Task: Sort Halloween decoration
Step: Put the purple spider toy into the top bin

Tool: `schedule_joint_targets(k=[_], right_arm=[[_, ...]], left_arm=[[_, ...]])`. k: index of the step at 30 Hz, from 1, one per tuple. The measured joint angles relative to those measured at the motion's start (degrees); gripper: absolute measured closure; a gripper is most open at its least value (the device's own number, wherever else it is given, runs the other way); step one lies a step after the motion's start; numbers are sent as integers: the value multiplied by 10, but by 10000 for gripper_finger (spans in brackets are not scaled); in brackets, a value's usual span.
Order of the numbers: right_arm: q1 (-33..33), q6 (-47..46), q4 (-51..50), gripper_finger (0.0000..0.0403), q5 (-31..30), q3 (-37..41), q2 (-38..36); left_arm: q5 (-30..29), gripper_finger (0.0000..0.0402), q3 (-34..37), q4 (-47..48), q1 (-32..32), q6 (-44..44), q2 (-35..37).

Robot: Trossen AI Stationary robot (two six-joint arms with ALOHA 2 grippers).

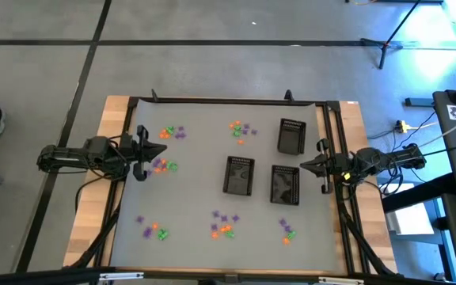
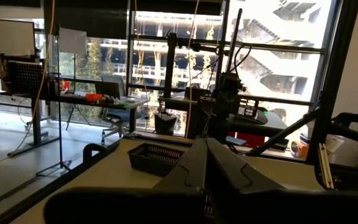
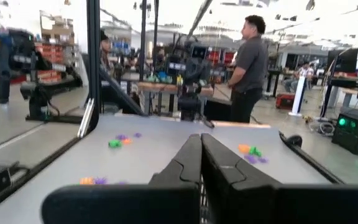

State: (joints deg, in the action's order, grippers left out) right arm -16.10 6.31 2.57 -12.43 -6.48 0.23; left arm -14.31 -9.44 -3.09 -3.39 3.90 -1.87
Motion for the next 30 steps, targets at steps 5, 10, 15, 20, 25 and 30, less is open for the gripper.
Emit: schedule_joint_targets(k=[5, 10, 15, 20, 25, 30], right_arm=[[0, -26, 84, 395, -13, 0, 0], [0, -58, 93, 395, 36, 0, 1], [0, -48, 94, 395, 23, 17, 21], [0, -51, 104, 395, -71, 57, 46], [0, -61, 148, 395, -189, 61, 65], [0, -31, 191, 395, -189, 41, 83]], left_arm=[[0, 401, 0, 0, 0, 0, 0], [0, 401, 0, 0, 0, 0, 0], [0, 401, 0, 0, 0, 0, 0], [0, 401, 0, 0, 0, 0, 0], [0, 401, 0, 0, 0, 0, 0], [0, 401, 0, 0, 0, 0, 0]])
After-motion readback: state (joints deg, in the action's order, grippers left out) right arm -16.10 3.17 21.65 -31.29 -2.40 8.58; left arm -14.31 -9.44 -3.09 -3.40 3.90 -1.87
